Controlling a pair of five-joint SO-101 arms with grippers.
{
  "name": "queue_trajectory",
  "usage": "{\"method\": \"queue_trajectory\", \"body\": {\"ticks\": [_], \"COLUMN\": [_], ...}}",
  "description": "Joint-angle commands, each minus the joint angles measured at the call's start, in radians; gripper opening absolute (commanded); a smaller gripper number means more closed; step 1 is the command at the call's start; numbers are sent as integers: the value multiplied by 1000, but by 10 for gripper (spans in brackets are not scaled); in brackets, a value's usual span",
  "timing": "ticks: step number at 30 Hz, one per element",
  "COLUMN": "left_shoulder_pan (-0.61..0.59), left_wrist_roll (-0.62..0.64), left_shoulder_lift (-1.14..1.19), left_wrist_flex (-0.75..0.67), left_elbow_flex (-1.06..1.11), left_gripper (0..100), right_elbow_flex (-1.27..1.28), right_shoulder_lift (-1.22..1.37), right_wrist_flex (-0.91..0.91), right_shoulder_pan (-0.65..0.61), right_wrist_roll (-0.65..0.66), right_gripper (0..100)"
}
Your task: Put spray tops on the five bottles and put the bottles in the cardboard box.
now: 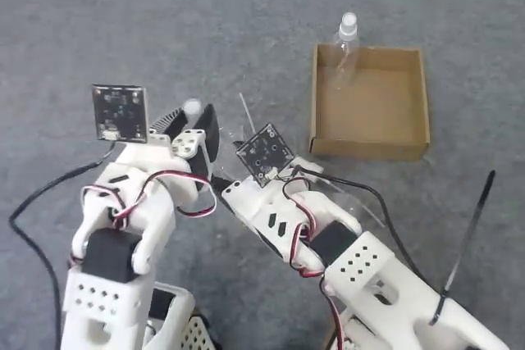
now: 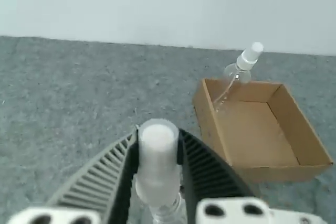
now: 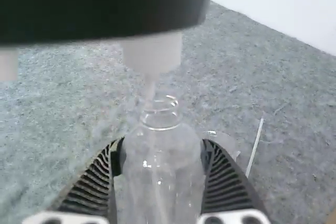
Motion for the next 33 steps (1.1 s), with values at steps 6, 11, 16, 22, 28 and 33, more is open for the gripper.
{"method": "queue_trajectory", "body": {"ticks": [6, 11, 16, 22, 28, 33], "left_shoulder_pan": [-81, -158, -153, -69, 20, 20], "left_wrist_roll": [-91, -95, -97, -106, -132, -132], "left_shoulder_lift": [124, 264, 310, 321, 319, 319], "left_wrist_flex": [49, 49, 48, -2, -51, -43], "left_elbow_flex": [-277, -314, -259, -162, -97, -142], "left_gripper": [133, 133, 133, 133, 96, 94], "right_elbow_flex": [-9, -9, -9, -9, -9, -9], "right_shoulder_lift": [-47, -47, -47, -47, -47, -44], "right_wrist_flex": [-22, -22, -22, -22, -22, -22], "right_shoulder_pan": [27, 28, 30, 28, 28, 27], "right_wrist_roll": [-11, -11, -11, -11, -11, -11], "right_gripper": [6, 6, 6, 6, 6, 6]}}
